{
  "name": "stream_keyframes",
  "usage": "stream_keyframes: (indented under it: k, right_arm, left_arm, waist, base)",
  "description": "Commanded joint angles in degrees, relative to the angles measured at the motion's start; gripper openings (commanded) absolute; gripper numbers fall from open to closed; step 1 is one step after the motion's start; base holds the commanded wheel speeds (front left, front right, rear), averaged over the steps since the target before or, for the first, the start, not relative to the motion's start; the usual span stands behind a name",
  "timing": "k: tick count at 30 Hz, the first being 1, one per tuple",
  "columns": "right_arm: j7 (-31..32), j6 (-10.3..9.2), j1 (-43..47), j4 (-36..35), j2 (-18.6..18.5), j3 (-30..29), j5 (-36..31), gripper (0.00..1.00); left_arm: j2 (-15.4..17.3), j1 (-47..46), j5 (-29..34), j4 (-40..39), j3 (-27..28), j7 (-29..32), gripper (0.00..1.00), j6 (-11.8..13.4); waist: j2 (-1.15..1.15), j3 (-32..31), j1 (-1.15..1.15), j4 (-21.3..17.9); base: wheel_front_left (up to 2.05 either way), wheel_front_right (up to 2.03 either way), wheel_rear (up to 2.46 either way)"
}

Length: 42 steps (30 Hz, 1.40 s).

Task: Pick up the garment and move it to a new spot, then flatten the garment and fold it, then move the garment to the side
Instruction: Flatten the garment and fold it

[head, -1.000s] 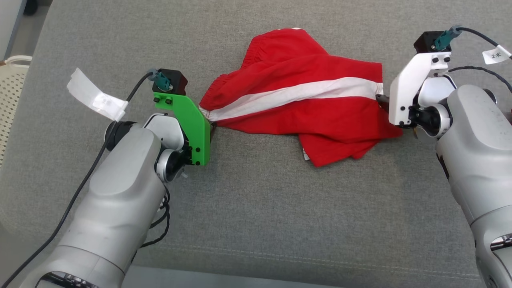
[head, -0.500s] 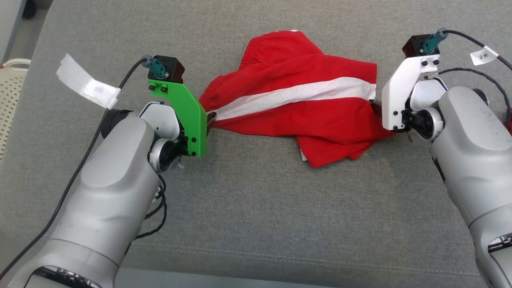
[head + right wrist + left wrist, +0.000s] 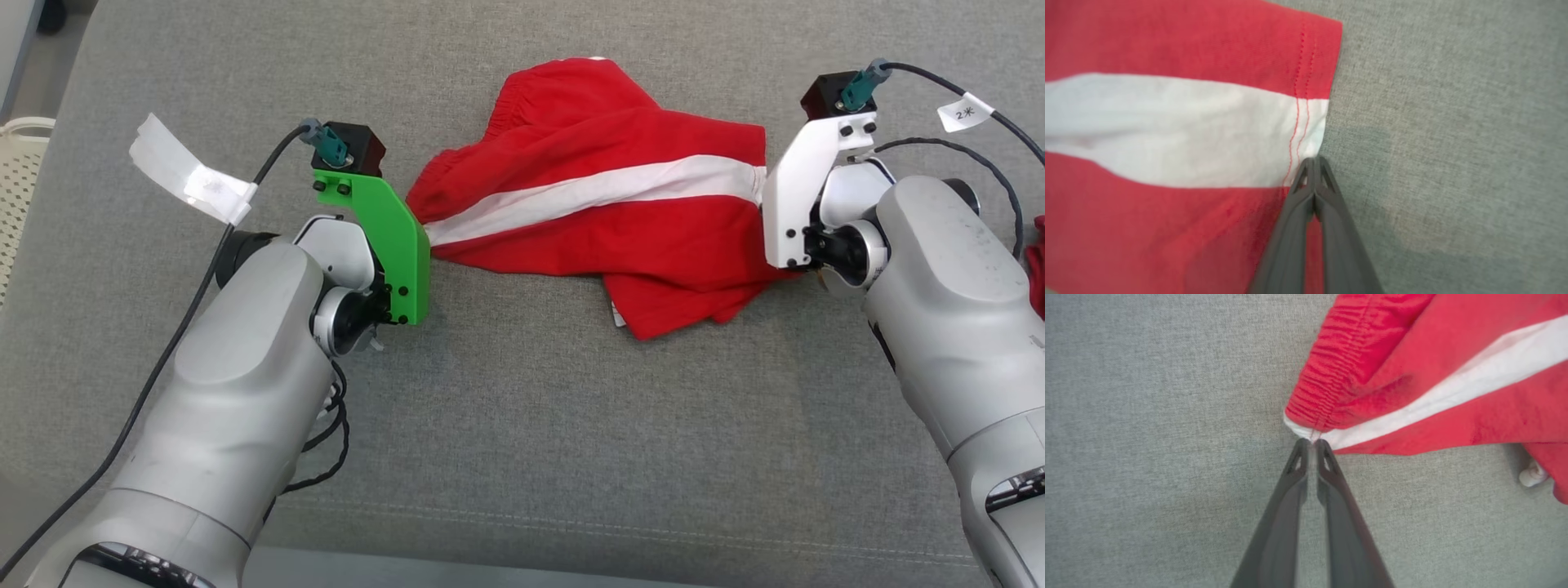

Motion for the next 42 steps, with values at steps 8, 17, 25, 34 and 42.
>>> stream_keyframes:
  k: [8,17,25,34,42]
  right_arm:
    - [-1.8,-0.05,-0.8,1.3,-1.1,1.3,0.5,0.00]
    - [-7.4,-0.04,-2.4,-0.1,-2.0,0.7,2.2,0.00]
    - [-5.9,-0.04,-1.4,1.7,-1.5,0.8,3.8,1.00]
    - [-6.7,-0.03,-2.3,3.3,0.4,1.4,3.0,1.00]
    - [-5.8,-0.02,-2.3,5.2,2.1,1.7,3.6,1.00]
  left_arm:
    - [-0.3,-0.5,0.0,0.8,-0.3,-2.3,0.00,-0.4]
    - [-0.4,-2.2,0.5,0.8,0.1,-6.6,0.00,-0.7]
    - [-0.6,-0.9,0.0,2.2,-0.7,-5.0,0.93,-0.3]
    - [-1.1,-1.7,0.0,3.0,-1.0,-6.0,1.00,0.3]
    - [-1.6,-1.3,-1.1,3.7,-1.2,-5.4,1.00,-0.5]
  waist:
    - [0.00,-0.1,0.00,-0.1]
    - [0.00,-0.9,0.00,-0.3]
    - [0.00,-1.6,0.00,-0.8]
    - [0.00,-0.5,0.00,-0.3]
    - [0.00,-0.5,0.00,0.0]
  base:
    - [0.00,0.00,0.00]
    - [0.00,0.00,0.00]
    - [0.00,0.00,0.00]
    - [0.00,0.00,0.00]
    - [0.00,0.00,0.00]
